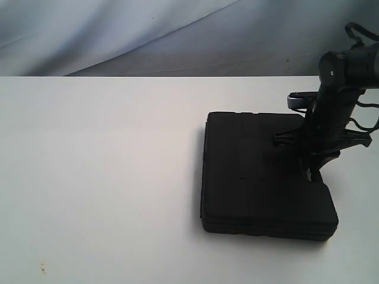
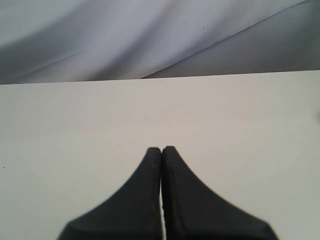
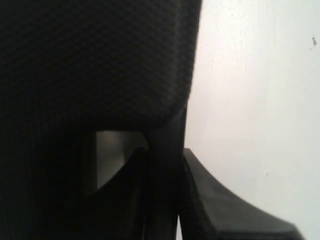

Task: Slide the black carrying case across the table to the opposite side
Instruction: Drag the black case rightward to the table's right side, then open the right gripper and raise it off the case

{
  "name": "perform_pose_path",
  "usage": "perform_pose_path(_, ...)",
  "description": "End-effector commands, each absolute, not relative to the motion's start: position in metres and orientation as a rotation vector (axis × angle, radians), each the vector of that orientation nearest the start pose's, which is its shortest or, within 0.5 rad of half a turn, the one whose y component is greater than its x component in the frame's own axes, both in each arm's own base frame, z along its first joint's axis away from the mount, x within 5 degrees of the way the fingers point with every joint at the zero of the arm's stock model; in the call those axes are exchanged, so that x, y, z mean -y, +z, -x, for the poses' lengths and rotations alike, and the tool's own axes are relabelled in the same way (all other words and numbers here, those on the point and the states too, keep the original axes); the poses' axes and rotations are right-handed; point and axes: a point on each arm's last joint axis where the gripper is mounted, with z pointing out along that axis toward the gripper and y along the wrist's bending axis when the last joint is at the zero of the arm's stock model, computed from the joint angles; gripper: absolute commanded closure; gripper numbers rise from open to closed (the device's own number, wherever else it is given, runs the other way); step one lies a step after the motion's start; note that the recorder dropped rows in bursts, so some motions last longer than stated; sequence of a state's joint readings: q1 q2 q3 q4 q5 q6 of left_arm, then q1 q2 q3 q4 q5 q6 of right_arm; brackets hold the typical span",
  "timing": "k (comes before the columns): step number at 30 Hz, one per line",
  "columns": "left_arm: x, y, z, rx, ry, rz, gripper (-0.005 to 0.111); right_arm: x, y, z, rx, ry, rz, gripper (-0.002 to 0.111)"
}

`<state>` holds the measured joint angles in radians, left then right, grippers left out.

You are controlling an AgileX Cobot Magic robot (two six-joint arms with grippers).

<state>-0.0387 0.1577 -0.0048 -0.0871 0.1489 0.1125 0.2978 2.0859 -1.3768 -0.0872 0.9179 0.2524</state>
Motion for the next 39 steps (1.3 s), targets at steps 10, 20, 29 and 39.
perform_pose_path(10,0.004,0.192,-0.067,-1.768,-0.021,-0.061,0.107,-0.082,0.137,-0.382,-3.050,-0.183,0.207,0.108)
perform_pose_path(20,0.004,0.192,-0.067,-1.768,-0.021,-0.061,0.107,-0.081,0.137,-0.383,-3.044,-0.193,0.213,0.108)
perform_pose_path(29,0.004,0.192,-0.067,-1.768,-0.021,-0.061,0.107,-0.073,0.137,-0.384,-3.048,-0.190,0.191,0.108)
perform_pose_path(39,0.004,0.192,-0.067,-1.768,-0.021,-0.061,0.107,-0.073,0.137,-0.384,-3.047,-0.191,0.209,0.108)
